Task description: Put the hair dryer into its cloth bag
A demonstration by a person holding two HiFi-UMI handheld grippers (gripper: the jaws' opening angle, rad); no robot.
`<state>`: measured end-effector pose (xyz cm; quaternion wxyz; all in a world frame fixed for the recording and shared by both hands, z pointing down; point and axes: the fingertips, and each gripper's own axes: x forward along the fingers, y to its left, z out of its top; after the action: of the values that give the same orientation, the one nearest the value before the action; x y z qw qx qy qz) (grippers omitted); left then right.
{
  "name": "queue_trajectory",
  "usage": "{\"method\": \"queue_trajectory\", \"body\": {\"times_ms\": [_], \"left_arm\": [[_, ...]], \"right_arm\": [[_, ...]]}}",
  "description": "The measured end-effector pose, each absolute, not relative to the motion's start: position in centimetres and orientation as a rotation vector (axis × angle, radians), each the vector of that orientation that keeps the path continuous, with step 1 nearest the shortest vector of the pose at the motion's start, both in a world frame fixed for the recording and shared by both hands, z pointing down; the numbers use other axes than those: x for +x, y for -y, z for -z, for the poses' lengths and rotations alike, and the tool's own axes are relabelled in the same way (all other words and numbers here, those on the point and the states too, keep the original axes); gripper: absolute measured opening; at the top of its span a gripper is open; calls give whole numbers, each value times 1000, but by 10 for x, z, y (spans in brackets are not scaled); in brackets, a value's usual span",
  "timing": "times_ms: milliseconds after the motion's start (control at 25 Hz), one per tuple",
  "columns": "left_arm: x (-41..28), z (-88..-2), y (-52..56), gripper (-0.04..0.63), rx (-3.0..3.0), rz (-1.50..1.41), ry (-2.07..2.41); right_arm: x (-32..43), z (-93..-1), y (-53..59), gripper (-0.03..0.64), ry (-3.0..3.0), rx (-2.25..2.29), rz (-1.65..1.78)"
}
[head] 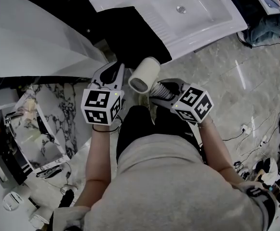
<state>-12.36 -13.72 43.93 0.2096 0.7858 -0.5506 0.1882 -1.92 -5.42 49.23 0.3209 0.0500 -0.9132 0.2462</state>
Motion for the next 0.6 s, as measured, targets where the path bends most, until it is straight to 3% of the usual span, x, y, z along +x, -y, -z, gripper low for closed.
{"method": "queue_trajectory", "body": {"times_ms": [600], "left_arm": [[-137, -425, 147, 15, 2239, -490, 1479]], "right_arm": [[-46, -486, 50, 229, 2363, -70, -687]]}}
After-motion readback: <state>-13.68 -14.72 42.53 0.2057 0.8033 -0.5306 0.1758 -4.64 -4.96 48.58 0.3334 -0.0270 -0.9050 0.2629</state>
